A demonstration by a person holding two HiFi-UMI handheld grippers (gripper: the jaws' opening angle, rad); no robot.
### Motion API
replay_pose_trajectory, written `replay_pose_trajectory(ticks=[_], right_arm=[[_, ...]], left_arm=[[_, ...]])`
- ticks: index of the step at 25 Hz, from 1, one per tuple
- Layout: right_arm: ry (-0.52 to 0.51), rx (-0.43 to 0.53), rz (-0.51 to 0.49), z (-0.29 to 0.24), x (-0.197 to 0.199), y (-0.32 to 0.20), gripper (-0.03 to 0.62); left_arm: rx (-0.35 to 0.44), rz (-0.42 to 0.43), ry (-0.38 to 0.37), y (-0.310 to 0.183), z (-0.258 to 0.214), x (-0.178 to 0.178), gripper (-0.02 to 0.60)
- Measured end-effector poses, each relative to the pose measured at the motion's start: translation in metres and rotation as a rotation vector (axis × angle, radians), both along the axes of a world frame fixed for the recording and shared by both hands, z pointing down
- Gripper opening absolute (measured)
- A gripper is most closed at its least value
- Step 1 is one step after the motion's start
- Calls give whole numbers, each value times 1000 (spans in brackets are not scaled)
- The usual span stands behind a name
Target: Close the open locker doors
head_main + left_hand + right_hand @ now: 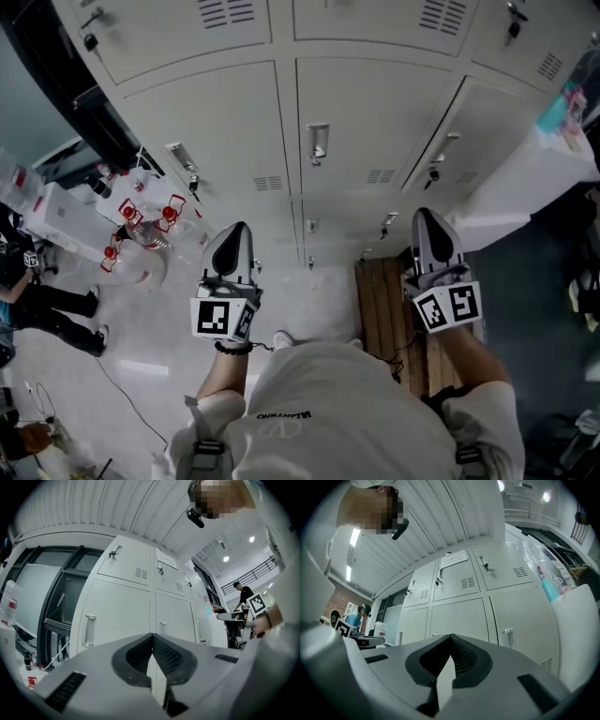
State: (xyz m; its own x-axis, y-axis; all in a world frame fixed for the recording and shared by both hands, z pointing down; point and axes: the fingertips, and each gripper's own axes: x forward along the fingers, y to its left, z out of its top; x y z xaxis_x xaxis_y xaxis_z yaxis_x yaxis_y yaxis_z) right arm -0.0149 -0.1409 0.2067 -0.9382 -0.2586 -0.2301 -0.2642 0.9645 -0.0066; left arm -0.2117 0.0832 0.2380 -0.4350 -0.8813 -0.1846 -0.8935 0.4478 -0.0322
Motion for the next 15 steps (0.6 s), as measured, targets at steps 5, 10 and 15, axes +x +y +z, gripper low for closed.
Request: replay_pose_trajectory(ticks=[5,10,15], right_arm=[[0,4,-2,-4,2,2,8],[14,7,-15,0,0,4,8],[12,5,-13,-1,0,2,8]], left_arm=[[7,11,0,-8,-2,5,3],[5,16,-4,-11,-1,7,5],[-2,10,-3,-10,-1,9,3]])
